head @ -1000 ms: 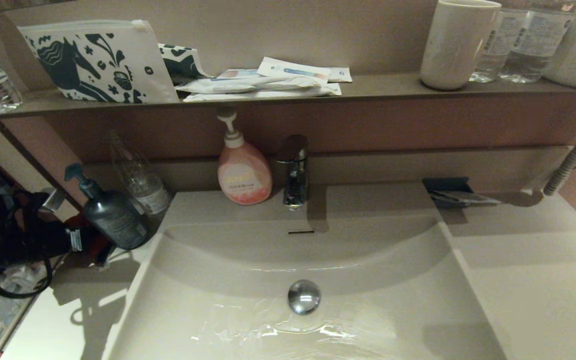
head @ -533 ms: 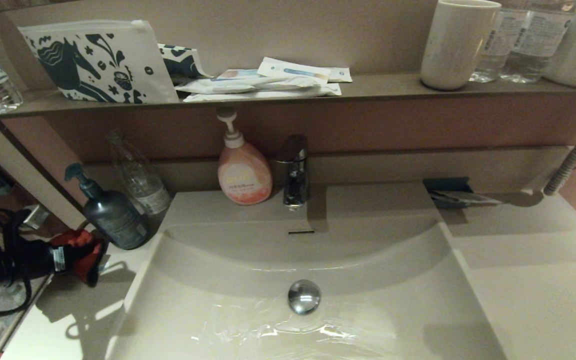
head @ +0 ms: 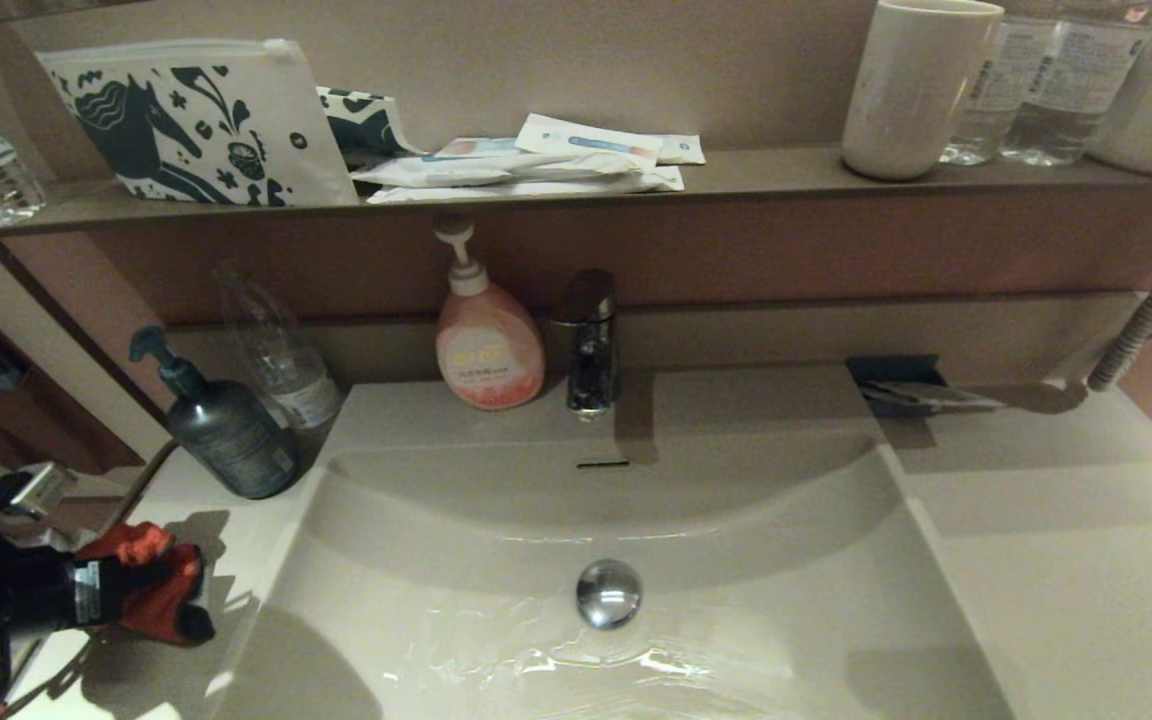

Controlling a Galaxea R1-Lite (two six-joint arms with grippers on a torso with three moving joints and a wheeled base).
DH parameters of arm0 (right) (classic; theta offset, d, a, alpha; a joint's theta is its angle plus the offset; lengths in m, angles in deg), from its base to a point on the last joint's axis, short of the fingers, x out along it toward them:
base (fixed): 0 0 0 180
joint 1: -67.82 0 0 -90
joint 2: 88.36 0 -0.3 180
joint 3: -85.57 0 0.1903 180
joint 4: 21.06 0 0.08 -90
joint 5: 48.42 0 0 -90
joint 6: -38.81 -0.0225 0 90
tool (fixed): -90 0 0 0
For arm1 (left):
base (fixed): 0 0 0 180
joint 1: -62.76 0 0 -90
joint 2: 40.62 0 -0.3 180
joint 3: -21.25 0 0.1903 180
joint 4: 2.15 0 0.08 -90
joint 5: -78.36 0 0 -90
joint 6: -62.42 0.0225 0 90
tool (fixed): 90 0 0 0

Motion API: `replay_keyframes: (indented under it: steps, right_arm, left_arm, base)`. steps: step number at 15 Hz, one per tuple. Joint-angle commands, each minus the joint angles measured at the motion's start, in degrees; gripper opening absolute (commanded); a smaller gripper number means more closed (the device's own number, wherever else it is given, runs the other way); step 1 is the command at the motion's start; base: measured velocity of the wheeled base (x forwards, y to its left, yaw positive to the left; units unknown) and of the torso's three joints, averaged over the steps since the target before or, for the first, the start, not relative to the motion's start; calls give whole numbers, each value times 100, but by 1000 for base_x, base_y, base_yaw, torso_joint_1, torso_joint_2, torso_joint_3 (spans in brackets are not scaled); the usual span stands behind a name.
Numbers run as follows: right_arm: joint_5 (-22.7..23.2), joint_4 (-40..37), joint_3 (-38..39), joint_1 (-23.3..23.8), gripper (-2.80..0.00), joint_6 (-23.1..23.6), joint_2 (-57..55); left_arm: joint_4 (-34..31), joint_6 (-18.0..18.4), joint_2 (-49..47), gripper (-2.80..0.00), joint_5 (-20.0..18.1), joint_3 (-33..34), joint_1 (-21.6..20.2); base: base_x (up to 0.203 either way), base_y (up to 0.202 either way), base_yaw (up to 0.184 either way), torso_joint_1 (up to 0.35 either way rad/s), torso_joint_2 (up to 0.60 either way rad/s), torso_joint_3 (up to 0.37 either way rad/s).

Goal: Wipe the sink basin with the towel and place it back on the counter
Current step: Wipe the sink

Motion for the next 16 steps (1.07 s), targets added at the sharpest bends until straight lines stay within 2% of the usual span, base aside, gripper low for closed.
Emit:
replay_keyframes:
  steps: [1, 5, 7, 12, 14, 16]
  right_arm:
    - [5, 1, 0, 0, -280, 5, -5]
    - [5, 1, 0, 0, -280, 5, -5]
    - [5, 1, 0, 0, -280, 5, -5]
    - [5, 1, 0, 0, -280, 5, -5]
    - [5, 1, 0, 0, -280, 5, -5]
    - [5, 1, 0, 0, -280, 5, -5]
  left_arm:
    - [-273, 3, 943, -280, 75, 310, 263]
    - [-334, -177, 1151, -280, 227, 493, 1110]
    - [22, -339, 845, -280, 215, 480, 1384]
    - [1703, -328, -439, -280, 235, 216, 1333]
    - [2052, -332, -823, -280, 61, 124, 1134]
    - [2082, -326, -933, -280, -96, 269, 980]
  base:
    - [0, 0, 0, 0, 0, 0]
    - [0, 0, 0, 0, 0, 0]
    - [0, 0, 0, 0, 0, 0]
    - [0, 0, 0, 0, 0, 0]
    - [0, 0, 0, 0, 0, 0]
    - [0, 0, 0, 0, 0, 0]
